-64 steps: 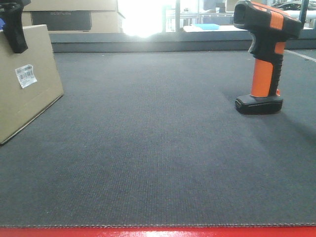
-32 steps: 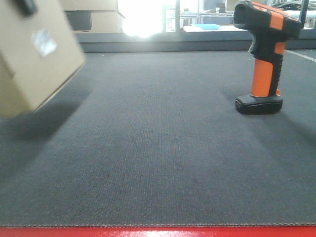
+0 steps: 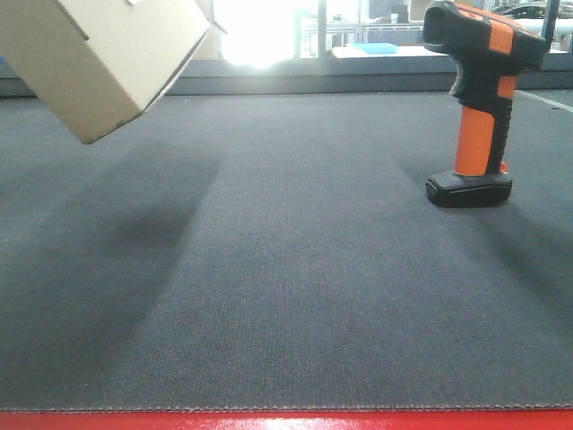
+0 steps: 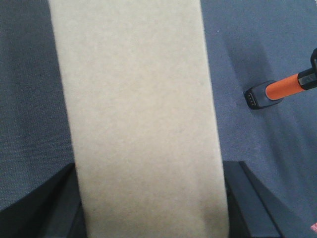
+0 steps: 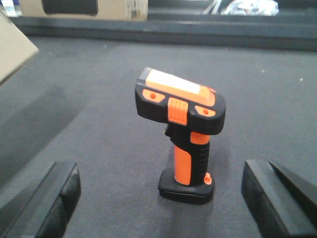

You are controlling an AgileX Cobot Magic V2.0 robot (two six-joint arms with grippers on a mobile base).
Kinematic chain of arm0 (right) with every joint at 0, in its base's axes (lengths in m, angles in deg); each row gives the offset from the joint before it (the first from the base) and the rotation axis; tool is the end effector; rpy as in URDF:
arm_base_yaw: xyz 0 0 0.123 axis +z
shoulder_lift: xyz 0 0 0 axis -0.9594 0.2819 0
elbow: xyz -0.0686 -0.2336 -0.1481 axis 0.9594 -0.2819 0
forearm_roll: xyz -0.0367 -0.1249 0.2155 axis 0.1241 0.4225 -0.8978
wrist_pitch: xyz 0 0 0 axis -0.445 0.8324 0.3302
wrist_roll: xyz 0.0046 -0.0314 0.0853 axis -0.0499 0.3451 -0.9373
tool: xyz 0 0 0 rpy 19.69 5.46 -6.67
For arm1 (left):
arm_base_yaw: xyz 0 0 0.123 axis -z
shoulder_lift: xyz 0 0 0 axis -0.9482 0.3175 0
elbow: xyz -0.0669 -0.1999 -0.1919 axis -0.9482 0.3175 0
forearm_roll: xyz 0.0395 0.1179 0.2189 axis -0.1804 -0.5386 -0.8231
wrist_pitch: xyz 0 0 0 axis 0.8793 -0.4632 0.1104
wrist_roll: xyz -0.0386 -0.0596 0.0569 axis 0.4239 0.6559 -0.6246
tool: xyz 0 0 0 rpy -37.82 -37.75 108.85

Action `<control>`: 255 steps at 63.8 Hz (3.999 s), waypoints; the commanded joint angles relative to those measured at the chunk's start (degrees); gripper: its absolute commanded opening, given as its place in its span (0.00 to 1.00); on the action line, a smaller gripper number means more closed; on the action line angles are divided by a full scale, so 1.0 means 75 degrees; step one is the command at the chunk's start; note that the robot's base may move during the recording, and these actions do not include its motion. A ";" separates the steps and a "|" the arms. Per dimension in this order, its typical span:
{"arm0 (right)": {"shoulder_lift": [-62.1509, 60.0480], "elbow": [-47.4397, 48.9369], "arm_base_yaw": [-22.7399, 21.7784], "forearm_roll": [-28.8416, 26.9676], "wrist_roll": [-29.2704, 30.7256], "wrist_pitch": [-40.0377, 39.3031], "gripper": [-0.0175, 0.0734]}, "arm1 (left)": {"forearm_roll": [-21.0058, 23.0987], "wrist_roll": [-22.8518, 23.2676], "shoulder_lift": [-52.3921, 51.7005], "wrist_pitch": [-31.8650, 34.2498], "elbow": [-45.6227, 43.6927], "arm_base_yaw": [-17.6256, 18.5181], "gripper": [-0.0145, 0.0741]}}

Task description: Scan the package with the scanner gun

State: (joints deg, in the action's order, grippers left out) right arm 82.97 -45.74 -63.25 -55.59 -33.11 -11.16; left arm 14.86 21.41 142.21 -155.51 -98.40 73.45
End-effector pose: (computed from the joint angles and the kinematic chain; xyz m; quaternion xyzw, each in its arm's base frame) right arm 0.1590 0.0291 0.2934 -0.0329 0.7796 0.0866 0.6194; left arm 0.3341 -0.0492 0.4064 0.0725 0.9356 -0.2088 0.2752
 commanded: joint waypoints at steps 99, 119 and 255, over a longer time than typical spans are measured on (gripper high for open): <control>0.5445 -0.0180 0.0019 -0.0566 -0.0357 -0.6628 0.81 | 0.0201 0.0050 -0.0017 0.0052 -0.0031 -0.0008 0.04; 0.5902 0.0163 0.0019 -0.0698 -0.0413 -0.6527 0.81 | 0.0201 0.0050 -0.0017 0.0052 -0.0031 -0.0008 0.04; 0.6797 0.1268 0.0019 -0.1783 -0.0934 -0.6326 0.32 | 0.0080 0.0050 -0.0017 0.0052 -0.0031 -0.0008 0.04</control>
State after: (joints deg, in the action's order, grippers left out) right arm 133.80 -36.52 -63.04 -68.36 -40.10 -57.83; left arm 14.53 21.41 142.21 -155.54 -98.40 73.45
